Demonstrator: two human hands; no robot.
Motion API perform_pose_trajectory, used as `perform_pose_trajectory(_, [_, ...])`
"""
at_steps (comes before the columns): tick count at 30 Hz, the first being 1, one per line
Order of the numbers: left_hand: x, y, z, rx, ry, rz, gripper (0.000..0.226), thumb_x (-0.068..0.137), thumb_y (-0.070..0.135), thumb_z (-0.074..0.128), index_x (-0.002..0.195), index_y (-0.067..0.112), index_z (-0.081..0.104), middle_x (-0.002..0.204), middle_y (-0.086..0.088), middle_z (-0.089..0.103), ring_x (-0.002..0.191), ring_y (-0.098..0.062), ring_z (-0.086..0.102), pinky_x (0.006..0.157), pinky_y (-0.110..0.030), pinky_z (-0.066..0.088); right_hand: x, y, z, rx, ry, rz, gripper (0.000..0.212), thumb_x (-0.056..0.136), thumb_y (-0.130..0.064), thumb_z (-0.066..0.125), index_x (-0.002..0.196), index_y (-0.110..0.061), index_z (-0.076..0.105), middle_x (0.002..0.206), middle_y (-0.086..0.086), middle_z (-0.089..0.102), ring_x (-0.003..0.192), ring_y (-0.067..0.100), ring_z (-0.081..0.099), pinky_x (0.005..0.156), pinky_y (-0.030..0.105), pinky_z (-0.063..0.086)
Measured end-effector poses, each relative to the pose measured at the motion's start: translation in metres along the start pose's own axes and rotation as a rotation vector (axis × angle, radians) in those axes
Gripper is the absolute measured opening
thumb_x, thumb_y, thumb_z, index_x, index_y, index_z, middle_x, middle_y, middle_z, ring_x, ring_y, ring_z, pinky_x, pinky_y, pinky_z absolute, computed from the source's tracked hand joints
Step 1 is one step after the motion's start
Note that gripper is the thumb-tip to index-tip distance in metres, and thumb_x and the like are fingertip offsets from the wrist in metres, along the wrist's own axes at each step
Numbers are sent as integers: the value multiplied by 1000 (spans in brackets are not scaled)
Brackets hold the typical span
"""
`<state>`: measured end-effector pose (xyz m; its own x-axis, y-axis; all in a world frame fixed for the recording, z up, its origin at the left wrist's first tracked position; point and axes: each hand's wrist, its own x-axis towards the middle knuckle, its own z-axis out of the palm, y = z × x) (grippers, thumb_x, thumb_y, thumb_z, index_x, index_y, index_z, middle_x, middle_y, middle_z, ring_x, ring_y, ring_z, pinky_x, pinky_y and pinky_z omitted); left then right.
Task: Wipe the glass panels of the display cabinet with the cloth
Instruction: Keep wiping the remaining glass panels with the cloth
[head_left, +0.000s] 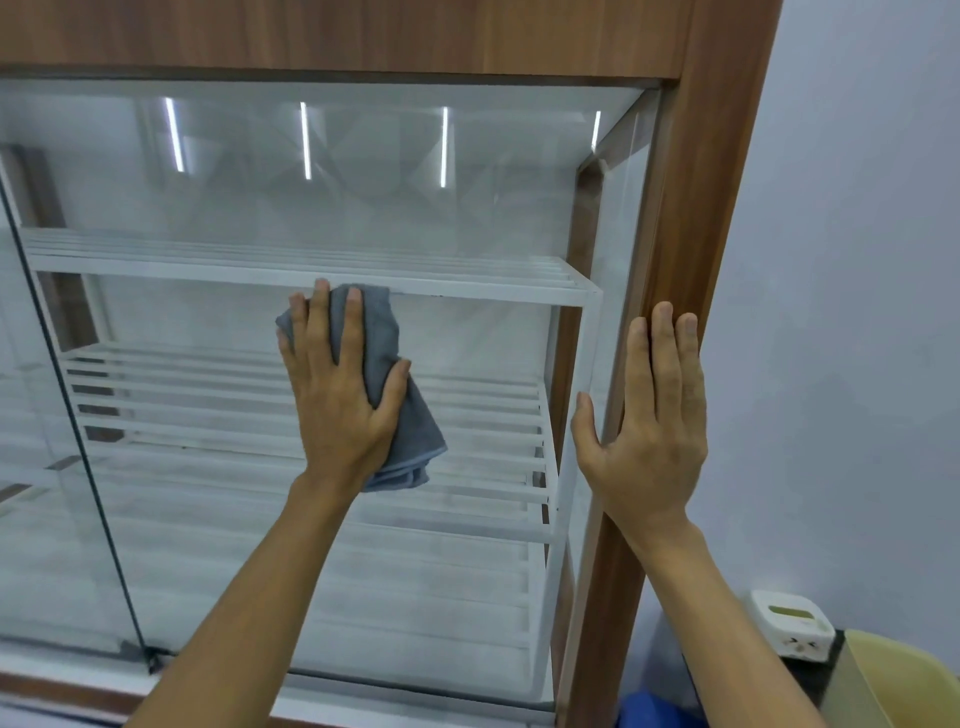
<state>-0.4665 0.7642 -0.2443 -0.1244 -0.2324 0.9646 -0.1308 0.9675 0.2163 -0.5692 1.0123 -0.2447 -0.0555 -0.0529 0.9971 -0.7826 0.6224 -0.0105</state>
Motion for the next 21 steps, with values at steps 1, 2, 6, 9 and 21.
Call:
perform_pose_trajectory(1, [5,8,2,-3,2,29,72,102,47,47,158,8,25,165,-21,17,154,-40,7,127,-51,0,0,0,0,0,1,-1,74,92,-25,68,153,-4,31,160,16,30,153,26,16,122,49,28])
perform_pose_trajectory(2, [10,16,4,2,-3,74,71,102,48,46,157,7,26,165,-22,18,154,-41,8,127,-53,1,0,0,0,-2,2,-2,74,92,-25,67,153,-4,31,160,15,30,153,26,16,122,49,28])
perform_pose_trajectory(6, [22,58,18,39,-64,255,71,103,54,40,156,8,29,163,-24,22,152,-42,11,125,-56,2,0,-1,-1,-7,-6,0,74,91,-24,68,152,-3,32,160,16,30,153,28,17,122,49,28])
perform_pose_trajectory(9, [17,90,30,60,-118,387,69,102,51,44,156,11,32,163,-22,23,153,-40,13,126,-53,-1,1,-1,-1,-12,-2,-9,73,91,-22,69,151,-1,34,159,18,32,151,31,21,121,51,30])
perform_pose_trajectory(21, [-28,91,38,110,-172,572,57,107,44,39,156,15,34,163,-15,25,154,-33,18,127,-50,9,1,-3,-5,55,-15,-10,83,82,-13,73,152,-2,30,159,20,31,152,30,17,120,55,29])
